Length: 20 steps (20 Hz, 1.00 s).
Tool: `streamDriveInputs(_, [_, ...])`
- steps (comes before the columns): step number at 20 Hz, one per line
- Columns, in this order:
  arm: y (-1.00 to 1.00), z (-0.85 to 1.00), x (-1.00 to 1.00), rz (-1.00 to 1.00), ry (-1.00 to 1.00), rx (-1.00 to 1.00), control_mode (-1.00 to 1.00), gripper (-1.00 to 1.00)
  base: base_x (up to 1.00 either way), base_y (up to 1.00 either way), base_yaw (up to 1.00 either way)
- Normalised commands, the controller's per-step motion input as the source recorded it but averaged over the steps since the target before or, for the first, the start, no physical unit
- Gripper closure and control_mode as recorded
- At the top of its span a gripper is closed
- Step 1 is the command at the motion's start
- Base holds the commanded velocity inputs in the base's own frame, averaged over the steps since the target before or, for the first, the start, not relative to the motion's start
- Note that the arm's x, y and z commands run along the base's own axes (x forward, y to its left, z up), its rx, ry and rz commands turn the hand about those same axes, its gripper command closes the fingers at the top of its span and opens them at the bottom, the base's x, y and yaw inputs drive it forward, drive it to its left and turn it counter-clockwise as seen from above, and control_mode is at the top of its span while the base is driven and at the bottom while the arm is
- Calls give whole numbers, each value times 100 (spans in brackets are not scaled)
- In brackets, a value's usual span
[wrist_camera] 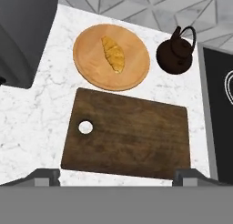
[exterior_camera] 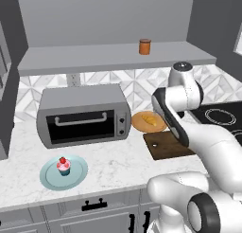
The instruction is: From the different types of pastries on the counter, select a croissant and place it on the cutting board. Then retrieve a jar of jam from the cabinet and place it alongside the croissant on the cutting board.
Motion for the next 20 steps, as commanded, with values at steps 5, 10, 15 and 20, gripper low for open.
streamDriveInputs(5, [-68, -3, 76, 11, -16, 16, -100, -100, 0, 0, 0])
streamDriveInputs(10, [-14, -8, 89, 21, -13, 21, -100, -100, 0, 0, 0])
streamDriveInputs(15, [1, -61, 74, 17, 1, -1, -100, -100, 0, 0, 0])
streamDriveInputs(20, [0, -1, 4, 0, 0, 0, -100, -100, 0, 0, 0])
